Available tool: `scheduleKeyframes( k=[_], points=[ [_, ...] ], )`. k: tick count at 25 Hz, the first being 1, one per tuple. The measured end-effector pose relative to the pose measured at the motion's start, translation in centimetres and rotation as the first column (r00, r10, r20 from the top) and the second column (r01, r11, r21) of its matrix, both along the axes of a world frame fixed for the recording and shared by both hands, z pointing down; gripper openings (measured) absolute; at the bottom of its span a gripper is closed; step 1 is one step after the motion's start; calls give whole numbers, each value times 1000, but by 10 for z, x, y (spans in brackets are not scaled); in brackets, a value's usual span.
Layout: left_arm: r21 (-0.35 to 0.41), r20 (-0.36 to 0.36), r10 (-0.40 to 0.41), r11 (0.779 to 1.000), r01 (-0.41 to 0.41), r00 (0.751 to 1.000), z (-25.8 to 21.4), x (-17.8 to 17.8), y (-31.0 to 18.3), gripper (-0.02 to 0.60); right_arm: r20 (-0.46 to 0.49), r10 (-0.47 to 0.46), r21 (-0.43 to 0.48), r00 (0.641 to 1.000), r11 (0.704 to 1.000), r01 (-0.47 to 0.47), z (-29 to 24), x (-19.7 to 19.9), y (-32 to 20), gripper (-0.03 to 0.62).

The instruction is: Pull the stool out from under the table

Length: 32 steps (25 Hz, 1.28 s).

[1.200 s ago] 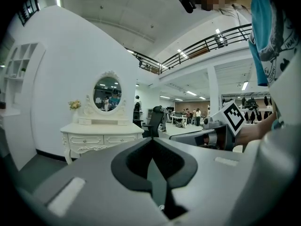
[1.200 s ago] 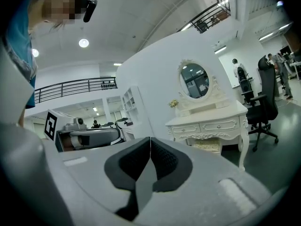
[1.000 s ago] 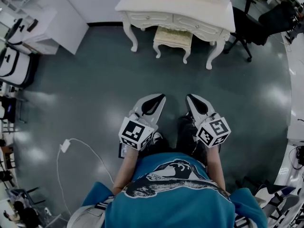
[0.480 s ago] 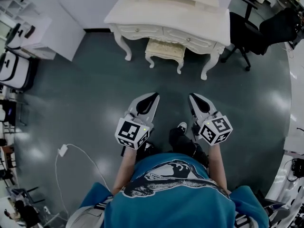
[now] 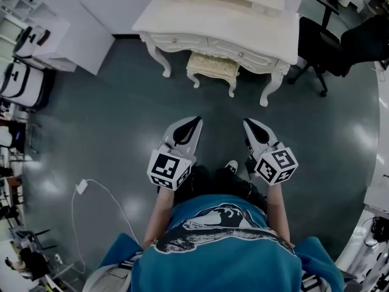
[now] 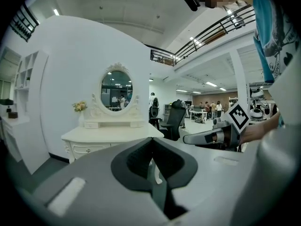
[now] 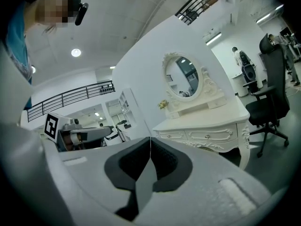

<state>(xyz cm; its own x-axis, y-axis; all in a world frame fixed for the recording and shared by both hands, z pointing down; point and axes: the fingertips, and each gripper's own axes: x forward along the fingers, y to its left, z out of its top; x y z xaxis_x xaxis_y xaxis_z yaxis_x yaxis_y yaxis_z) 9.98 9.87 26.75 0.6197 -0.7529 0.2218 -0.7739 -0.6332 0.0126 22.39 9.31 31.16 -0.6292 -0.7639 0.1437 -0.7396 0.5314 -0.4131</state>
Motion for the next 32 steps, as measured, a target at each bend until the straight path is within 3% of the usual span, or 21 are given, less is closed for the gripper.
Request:
scheduleKeyframes(
  k=[4,9,13,21,25,32],
  points=[
    [-10,21,-54,998,54,998,6,-5,-6,14,8,-36,-23,999,999,36,15,0,-17,6],
    [-29,44,-132,991,133,990,7,-35,-10,14,21,-78,-28,997,997,78,14,-18,-32,6],
    [-33,48,-143,989,145,988,7,-52,-28,14,22,-72,-34,997,997,73,15,-27,-44,6],
    [-37,54,-68,997,70,996,17,-81,-109,14,16,80,-67,997,995,-78,33,-22,-110,6],
    [-37,92,29,999,-25,995,18,-96,-169,14,20,178,-87,984,981,-176,34,-32,-152,7],
    [-99,60,155,984,-149,986,37,-132,-240,14,-6,286,-138,958,949,-284,51,-67,-208,6]
  ],
)
